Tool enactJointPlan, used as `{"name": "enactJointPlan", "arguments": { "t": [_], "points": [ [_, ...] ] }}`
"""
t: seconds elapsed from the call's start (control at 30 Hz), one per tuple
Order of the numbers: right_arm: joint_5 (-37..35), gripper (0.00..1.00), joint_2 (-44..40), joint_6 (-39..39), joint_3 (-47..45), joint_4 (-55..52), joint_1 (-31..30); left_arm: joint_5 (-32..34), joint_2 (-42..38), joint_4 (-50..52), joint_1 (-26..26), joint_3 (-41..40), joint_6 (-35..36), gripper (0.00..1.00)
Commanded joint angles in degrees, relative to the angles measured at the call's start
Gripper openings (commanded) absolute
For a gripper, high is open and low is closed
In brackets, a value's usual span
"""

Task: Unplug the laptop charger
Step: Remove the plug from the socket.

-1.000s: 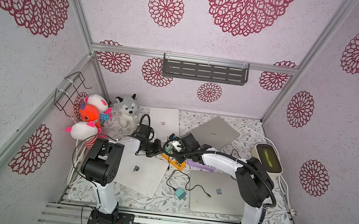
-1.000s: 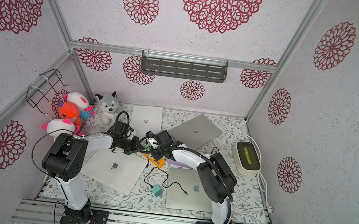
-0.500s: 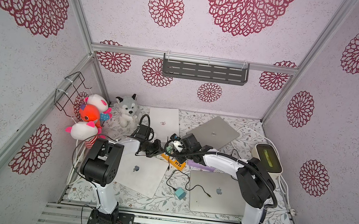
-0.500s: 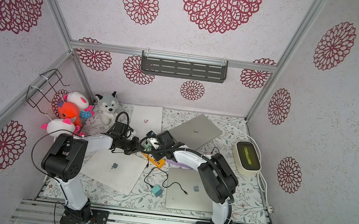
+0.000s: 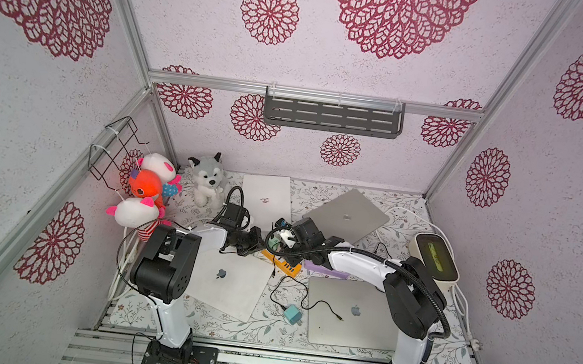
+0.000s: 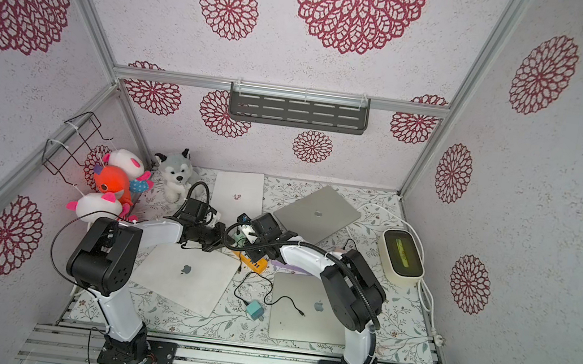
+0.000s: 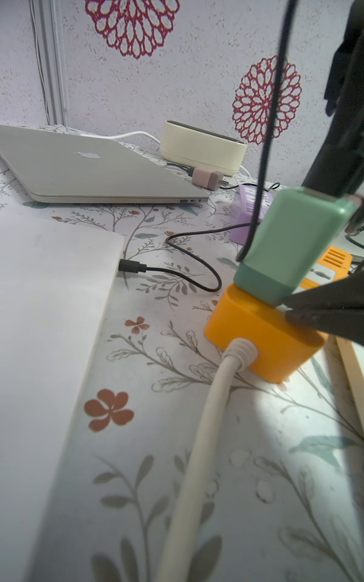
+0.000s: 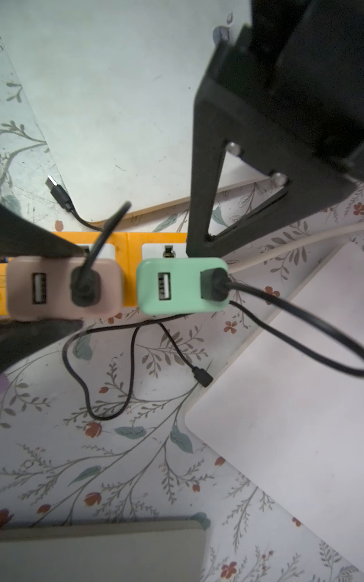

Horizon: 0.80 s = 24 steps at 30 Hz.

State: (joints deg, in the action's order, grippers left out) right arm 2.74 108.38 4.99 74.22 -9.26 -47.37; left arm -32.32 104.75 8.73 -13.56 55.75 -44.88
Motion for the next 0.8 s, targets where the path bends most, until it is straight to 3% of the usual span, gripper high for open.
{"name": "enactJointPlan", "arguments": {
  "t": [0.0, 0.17, 0.33, 0.57, 0.67, 0.77],
  "points": [
    [-1.5, 0.06, -0.9, 1.8, 0.6, -2.5, -0.9, 2.5, 1.3, 5.4, -0.8, -2.4, -0.1, 0.00],
    [7.7, 0.06, -4.6, -3.9, -4.6, 6.6, 1.6, 2.7, 1.3, 5.5, -0.8, -2.6, -0.1, 0.00],
    [-0.6, 0.05, -1.8, 0.6, -0.3, -1.4, -0.6, 2.8, 0.9, 5.5, -0.9, -2.8, -0.1, 0.00],
    [-4.2, 0.05, -1.1, 2.3, 1.1, -4.4, -1.3, 2.9, 0.6, 5.5, -1.0, -3.1, -0.1, 0.00],
    [-3.5, 0.05, -1.4, 2.0, 1.1, -4.4, -1.1, 2.9, 0.7, 5.4, -1.1, -3.1, -0.2, 0.00],
    [1.6, 0.05, -2.6, -0.5, -0.7, -1.2, 0.2, 2.9, 0.8, 5.4, -1.1, -3.1, -0.2, 0.00]
  ]
}}
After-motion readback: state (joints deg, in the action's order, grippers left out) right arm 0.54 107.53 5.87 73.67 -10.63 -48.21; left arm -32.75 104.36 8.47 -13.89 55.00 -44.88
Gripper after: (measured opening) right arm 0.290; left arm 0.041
